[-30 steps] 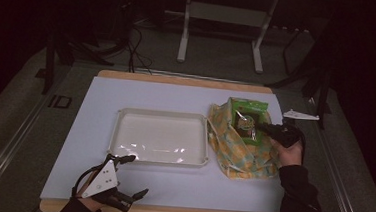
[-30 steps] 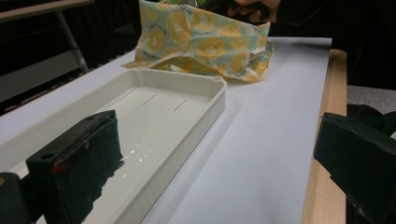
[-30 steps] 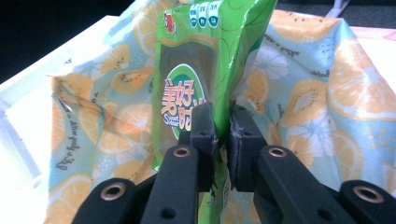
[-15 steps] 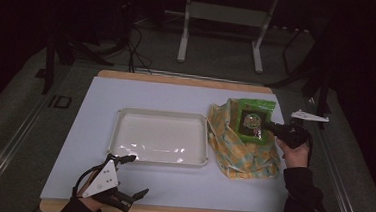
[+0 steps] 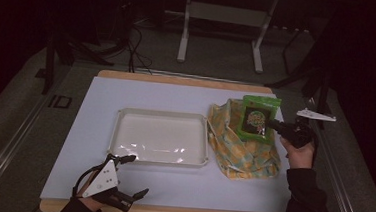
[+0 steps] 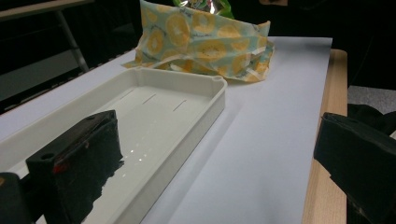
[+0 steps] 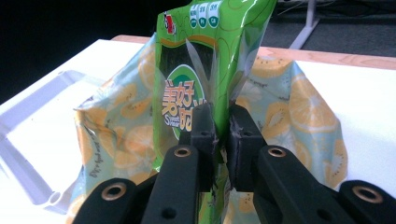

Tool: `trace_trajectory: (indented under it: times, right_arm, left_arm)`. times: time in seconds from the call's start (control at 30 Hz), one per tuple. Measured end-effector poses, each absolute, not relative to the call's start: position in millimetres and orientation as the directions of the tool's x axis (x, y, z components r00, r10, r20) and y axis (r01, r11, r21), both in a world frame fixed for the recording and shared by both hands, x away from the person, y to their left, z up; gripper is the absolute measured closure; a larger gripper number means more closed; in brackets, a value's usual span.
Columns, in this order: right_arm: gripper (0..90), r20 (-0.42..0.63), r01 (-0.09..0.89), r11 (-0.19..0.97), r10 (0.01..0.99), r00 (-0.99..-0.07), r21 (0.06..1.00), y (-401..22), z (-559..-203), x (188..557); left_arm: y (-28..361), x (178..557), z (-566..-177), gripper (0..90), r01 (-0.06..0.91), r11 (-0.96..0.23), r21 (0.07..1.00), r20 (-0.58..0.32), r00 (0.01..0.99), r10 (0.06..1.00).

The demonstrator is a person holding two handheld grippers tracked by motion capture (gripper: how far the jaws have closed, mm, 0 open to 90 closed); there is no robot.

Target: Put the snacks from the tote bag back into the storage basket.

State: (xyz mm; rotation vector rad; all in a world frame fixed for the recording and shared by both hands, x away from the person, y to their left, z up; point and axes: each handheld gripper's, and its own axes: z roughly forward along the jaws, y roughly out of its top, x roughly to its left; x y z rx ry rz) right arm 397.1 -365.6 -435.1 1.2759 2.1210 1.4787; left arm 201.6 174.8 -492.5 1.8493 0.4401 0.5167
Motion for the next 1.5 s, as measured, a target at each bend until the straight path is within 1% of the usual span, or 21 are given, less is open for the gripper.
trace_trajectory:
  times: [0.7,0.93,1.07,1.5]
  right_arm:
    - [82.8,0.239,0.494,0.083,0.799,-0.552,0.865,-367.2,-400.6,384.8]
    - [82.8,0.252,0.493,0.071,0.792,-0.557,0.867,-364.7,-391.2,385.5]
    - [82.8,0.236,0.48,0.081,0.792,-0.563,0.873,-360.3,-383.3,386.1]
    - [82.9,0.227,0.462,0.096,0.772,-0.594,0.881,-345.8,-368.7,388.0]
  left_arm:
    - [174.9,201.4,-492.5,1.2,0.051,-0.32,0.946,0.136,0.834,0.534]
    - [174.8,201.8,-492.6,1.2,0.051,-0.321,0.946,0.136,0.834,0.534]
    - [174.9,201.8,-492.5,1.2,0.051,-0.319,0.946,0.135,0.835,0.534]
    - [174.8,201.8,-492.6,1.2,0.051,-0.32,0.946,0.136,0.835,0.533]
